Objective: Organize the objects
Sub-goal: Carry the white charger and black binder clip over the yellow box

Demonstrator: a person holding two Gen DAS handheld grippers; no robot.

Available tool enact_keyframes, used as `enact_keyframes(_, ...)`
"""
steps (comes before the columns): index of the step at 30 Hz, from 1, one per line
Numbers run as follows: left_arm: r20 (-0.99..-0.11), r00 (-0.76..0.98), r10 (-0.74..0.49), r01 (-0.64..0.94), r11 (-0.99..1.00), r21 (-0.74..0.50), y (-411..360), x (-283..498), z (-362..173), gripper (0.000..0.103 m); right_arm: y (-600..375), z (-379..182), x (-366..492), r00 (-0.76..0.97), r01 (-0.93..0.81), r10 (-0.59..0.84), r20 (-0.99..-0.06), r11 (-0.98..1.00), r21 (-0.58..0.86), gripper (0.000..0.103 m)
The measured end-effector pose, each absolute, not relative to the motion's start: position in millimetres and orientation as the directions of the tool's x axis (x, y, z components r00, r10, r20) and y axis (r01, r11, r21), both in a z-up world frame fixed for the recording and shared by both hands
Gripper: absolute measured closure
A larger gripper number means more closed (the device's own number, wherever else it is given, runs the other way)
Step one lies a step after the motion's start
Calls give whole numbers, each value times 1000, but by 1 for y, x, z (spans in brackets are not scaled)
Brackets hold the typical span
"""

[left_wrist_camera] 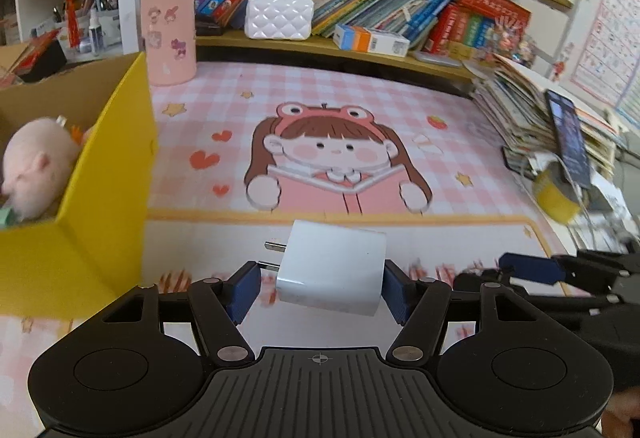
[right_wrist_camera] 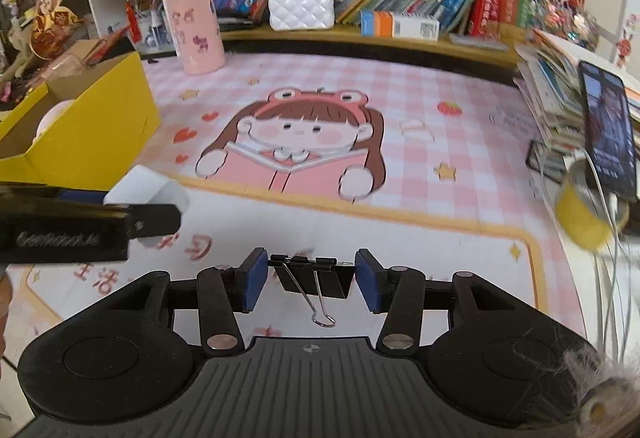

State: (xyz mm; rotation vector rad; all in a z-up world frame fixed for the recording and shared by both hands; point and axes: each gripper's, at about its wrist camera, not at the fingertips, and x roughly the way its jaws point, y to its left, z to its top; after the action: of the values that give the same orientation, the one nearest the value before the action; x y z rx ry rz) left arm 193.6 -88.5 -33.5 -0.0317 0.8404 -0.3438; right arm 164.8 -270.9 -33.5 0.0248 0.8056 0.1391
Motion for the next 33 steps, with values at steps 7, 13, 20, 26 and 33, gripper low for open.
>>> enact_keyframes(7,-725,608,-324,301,939,-167,-45,161,-31,39,-233,-30,127,671,-97,117,-732,993,70,58)
enact_keyframes(13,-722,616,-317,289,943,-167,0,129,-29,39,-185,-27,96,660,-142,135,-739,988,54,58)
enact_keyframes(20,-722,619,-309,261,948,-181,53,97,-28,39,-130,-24,63,656,-201,167,-736,979,43,58)
enact_keyframes(26,-711,645,-281,245,957,-156,93,69,-24,39,-84,-25,42,656,-253,207,-726,966,47,58)
enact_keyframes(33,-692,690,-212,171,977,-128,139,48,-18,39,-33,-25,29,653,-329,268,-709,943,53,58)
